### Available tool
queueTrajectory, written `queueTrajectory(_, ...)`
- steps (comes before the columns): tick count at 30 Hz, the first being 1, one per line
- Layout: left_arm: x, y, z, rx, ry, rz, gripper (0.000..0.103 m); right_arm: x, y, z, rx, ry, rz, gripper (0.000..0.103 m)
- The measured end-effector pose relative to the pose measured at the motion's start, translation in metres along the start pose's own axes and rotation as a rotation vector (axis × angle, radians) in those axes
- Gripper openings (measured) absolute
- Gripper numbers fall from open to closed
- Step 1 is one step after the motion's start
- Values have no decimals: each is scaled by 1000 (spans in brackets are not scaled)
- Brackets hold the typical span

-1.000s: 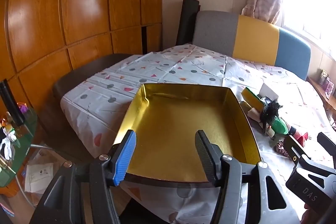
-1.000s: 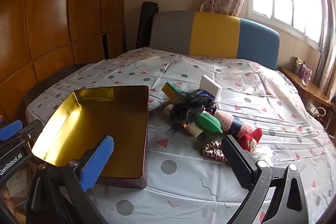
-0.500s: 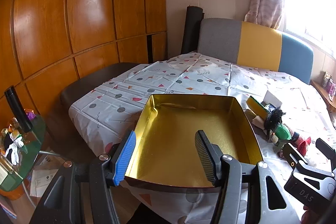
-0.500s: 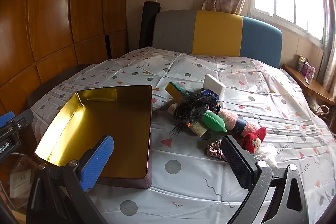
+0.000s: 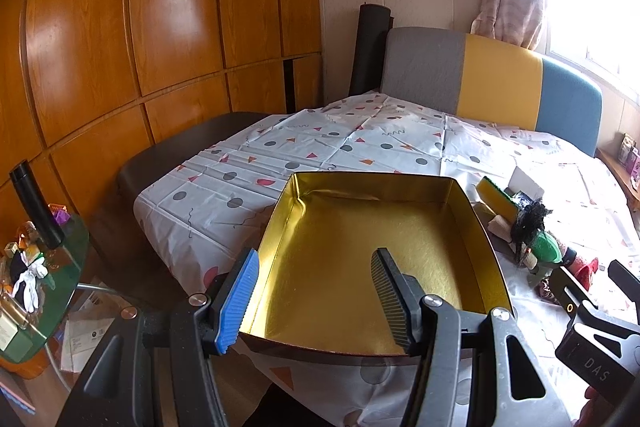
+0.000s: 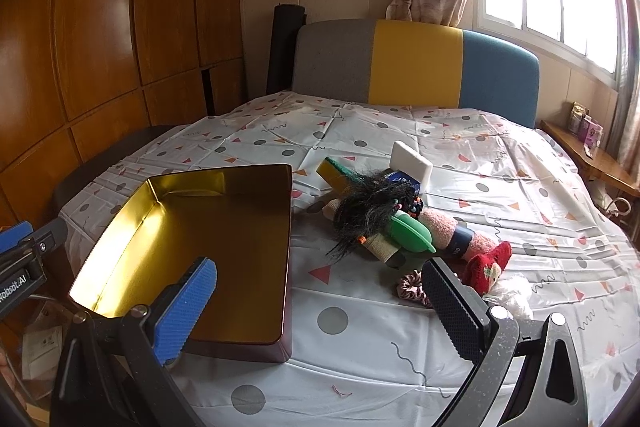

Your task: Organize soft objects

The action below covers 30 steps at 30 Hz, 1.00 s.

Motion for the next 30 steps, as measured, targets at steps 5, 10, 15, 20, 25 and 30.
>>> queueTrajectory(5,0,0,0,-1,0,1,59,1,1,-1,0,-2,-1,103)
queueTrajectory(10,0,0,1,2,-1,-1,59,1,1,-1,2,-3,-1,103)
queueTrajectory(15,0,0,2,3,-3,-2,59,1,2,-2,4,-5,-1,103)
queueTrajectory(20,0,1,3,1,-3,-1,59,1,3,-3,7,-7,0,103)
queueTrajectory(25,-1,1,2,1,-4,0,59,2,3,-2,7,-6,-1,103)
queueTrajectory(30,-1,1,2,1,-4,-1,59,2,4,-3,10,-8,-2,103)
Point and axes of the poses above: each gripper's, at about its wrist camera, not at the fingertips, and y roughly against the way its jaws point, x to its right, z to its underside, the point moved 3 cm from there along -y, roughly the way its jaws point, and after that the axes turned 13 degrees about -y, right-handed, at the moved point
